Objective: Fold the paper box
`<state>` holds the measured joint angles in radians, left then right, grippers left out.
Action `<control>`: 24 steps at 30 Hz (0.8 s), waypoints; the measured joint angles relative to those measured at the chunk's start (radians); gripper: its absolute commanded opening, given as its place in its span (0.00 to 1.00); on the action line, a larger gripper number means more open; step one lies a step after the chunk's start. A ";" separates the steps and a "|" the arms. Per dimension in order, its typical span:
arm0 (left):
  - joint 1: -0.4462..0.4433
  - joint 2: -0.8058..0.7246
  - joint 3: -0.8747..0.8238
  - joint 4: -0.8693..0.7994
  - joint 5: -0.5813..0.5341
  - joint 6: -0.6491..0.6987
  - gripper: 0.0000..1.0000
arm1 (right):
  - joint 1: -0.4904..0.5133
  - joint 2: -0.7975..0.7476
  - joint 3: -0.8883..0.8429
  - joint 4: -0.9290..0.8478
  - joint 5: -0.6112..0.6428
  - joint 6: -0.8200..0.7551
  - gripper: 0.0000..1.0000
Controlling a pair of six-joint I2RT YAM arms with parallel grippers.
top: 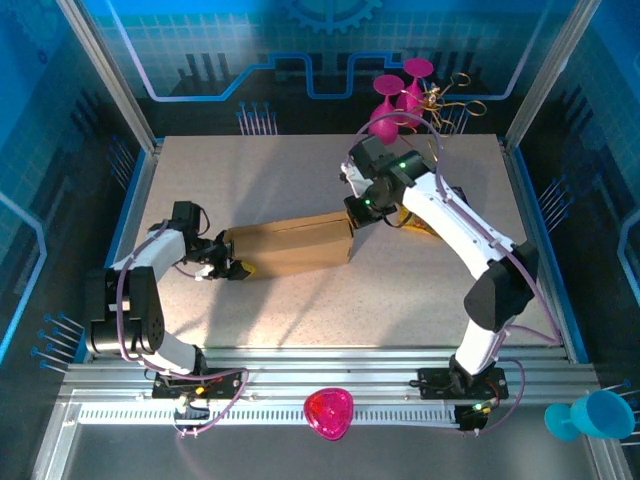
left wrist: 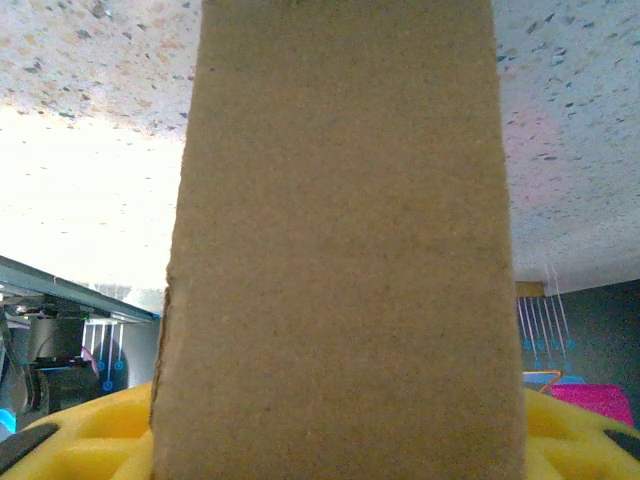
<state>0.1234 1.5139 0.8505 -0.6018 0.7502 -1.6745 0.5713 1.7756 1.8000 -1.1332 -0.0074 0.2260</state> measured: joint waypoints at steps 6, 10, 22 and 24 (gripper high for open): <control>0.000 0.000 0.000 0.002 0.000 -0.021 0.00 | 0.000 0.058 0.092 -0.075 -0.003 0.053 0.00; 0.000 0.000 0.000 0.005 0.000 -0.029 0.00 | 0.003 0.058 0.092 -0.083 -0.011 0.089 0.00; 0.000 0.001 -0.002 0.009 0.000 -0.055 0.04 | 0.045 -0.035 -0.152 0.085 0.050 0.140 0.00; 0.000 0.004 -0.002 0.012 0.000 -0.056 0.26 | 0.047 -0.038 -0.160 0.104 0.062 0.137 0.00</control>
<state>0.1234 1.5177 0.8490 -0.5896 0.7502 -1.7302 0.6182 1.7374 1.6398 -1.0290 0.0547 0.3626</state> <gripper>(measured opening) 0.509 0.055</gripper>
